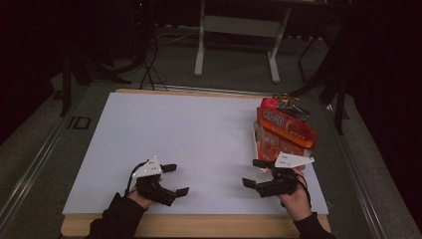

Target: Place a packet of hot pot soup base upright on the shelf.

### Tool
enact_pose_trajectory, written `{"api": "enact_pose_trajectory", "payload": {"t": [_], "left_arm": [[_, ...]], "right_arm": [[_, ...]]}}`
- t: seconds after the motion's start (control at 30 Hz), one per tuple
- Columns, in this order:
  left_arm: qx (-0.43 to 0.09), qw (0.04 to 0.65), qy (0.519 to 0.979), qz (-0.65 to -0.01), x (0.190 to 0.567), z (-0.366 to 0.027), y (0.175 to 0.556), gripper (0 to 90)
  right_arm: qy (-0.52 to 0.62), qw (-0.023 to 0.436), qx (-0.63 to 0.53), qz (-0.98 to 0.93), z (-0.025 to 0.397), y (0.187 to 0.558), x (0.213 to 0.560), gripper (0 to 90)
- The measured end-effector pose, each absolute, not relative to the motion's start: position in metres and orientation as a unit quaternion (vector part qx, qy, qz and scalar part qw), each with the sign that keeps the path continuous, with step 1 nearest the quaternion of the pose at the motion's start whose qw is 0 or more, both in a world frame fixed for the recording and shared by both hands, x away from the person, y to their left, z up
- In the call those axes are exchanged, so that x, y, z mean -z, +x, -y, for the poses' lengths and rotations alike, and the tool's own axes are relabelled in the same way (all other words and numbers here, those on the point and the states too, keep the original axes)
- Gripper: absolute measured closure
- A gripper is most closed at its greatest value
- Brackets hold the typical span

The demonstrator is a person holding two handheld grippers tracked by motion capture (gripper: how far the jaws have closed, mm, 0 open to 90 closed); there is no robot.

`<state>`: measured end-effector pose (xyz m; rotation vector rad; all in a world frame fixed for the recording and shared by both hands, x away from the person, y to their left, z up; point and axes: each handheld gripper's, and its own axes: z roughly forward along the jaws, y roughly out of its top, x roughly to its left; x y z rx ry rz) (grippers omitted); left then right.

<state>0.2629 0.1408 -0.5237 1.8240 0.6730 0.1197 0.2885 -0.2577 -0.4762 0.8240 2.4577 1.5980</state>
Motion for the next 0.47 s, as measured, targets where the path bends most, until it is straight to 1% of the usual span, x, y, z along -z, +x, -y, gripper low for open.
{"api": "enact_pose_trajectory", "payload": {"t": [0.17,0.27,0.47], "left_arm": [[-0.051,0.561,0.776,-0.284,0.525,-0.140,0.262,2.8],[-0.051,0.561,0.776,-0.284,0.525,-0.140,0.262,2.8],[-0.050,0.563,0.775,-0.283,0.525,-0.140,0.262,2.8]], "right_arm": [[0.271,0.044,-0.511,-0.815,0.258,0.287,0.483,14.6],[0.268,0.053,-0.499,-0.822,0.257,0.287,0.486,14.6],[0.270,0.056,-0.493,-0.825,0.259,0.288,0.488,14.6]]}}
